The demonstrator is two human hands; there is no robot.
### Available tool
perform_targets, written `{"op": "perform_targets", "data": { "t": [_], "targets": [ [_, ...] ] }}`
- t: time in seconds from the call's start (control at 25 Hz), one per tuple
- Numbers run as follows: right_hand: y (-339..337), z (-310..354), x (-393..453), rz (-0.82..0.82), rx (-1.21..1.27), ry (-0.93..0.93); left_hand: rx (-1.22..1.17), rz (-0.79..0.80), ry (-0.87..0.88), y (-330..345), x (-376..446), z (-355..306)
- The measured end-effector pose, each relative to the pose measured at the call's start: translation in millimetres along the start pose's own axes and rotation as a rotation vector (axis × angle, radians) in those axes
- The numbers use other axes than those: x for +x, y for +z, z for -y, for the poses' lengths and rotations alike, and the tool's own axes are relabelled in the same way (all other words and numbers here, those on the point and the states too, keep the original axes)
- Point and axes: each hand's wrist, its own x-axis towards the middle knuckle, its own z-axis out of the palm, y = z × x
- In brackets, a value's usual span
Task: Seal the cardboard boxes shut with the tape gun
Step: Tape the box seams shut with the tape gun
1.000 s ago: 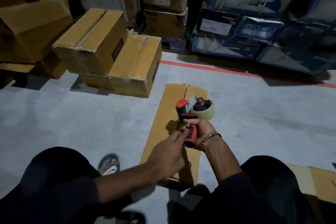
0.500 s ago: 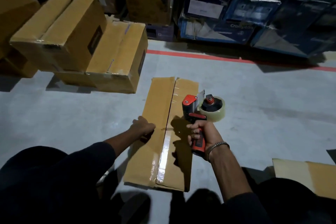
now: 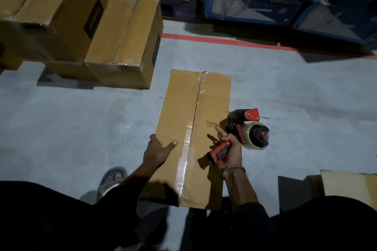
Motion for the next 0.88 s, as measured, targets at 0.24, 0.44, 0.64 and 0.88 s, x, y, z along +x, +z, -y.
{"op": "perform_targets", "data": {
  "t": [0.24,0.44,0.64,0.88],
  "targets": [
    [-0.3,-7.3,-26.8,0.055,-0.138,-0.063,0.068,-0.023,-0.001,8.4,-28.6,20.5],
    [-21.4,-19.0,-60.0,0.021,-0.131,0.030,0.046,-0.003,-0.081,20.6,-68.6,57.8],
    [-7.8,2.1,-93.5,0.041,-0.167,0.131,0.244,-0.093,-0.001,-1.5,-96.8,10.9],
    [70.7,31.0,-128.9,0.173,-0.411,0.023,-0.338,0.379,-0.039,-68.7,-122.2,-125.5]
  ]
}}
